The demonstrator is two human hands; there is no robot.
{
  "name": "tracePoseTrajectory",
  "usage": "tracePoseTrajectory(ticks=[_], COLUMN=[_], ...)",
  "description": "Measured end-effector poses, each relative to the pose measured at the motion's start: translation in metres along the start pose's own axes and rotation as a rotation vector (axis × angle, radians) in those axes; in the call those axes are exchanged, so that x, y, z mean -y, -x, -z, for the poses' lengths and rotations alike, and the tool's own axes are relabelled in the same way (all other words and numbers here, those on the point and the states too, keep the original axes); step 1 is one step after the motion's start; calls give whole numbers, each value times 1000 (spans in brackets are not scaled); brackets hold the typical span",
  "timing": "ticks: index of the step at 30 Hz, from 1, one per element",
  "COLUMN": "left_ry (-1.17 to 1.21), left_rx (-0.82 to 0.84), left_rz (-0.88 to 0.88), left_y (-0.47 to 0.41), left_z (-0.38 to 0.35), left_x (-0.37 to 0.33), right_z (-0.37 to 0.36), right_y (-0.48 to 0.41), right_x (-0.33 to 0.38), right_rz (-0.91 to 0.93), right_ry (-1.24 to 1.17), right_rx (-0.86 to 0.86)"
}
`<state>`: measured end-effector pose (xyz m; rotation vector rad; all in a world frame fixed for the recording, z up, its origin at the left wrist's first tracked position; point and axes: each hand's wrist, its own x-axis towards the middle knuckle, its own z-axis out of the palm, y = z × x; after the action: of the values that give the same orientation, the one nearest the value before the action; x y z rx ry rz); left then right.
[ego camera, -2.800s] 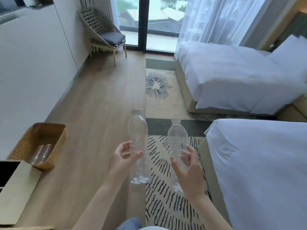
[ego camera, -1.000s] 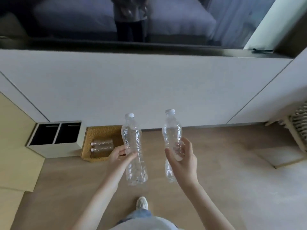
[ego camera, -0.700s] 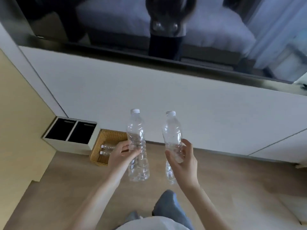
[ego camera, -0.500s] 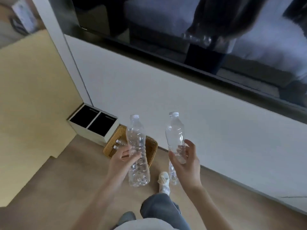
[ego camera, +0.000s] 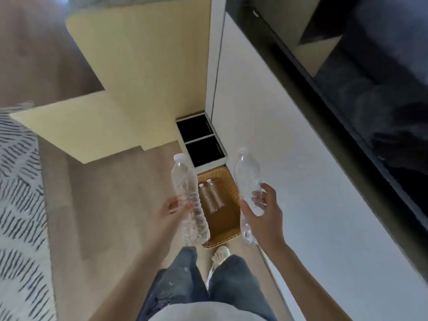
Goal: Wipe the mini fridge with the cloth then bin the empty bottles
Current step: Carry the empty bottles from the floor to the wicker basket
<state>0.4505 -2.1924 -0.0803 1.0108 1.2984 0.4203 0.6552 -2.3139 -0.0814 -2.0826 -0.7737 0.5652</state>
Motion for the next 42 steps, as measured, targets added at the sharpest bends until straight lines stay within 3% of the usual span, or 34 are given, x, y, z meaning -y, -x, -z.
tracePoseTrajectory(ticks=[5, 11, 22, 31, 37, 42], left_ry=[37, 7, -171, -189, -84, -64], left_rx=[-136, -154, -72, -132, -249, -241], left_rz=[113, 220, 294, 426, 508, 537], left_y=[-43, -137, -334, -423, -445, -456], left_z=[-28, -48, -99, -143, -167, -174], left_x=[25, 102, 321, 492, 564, 584], right_z=[-30, -103, -272, -352, -382, -396], right_y=[-47, -99, -165, -179, -166, -162], right_x=[-35, -120, -373, -557, -617, -631], right_rz=[-35, -122, -240, -440, -395, -395], right_ry=[-14, 12, 22, -70, -53, -6], right_rx=[148, 237, 322, 268, 375, 373])
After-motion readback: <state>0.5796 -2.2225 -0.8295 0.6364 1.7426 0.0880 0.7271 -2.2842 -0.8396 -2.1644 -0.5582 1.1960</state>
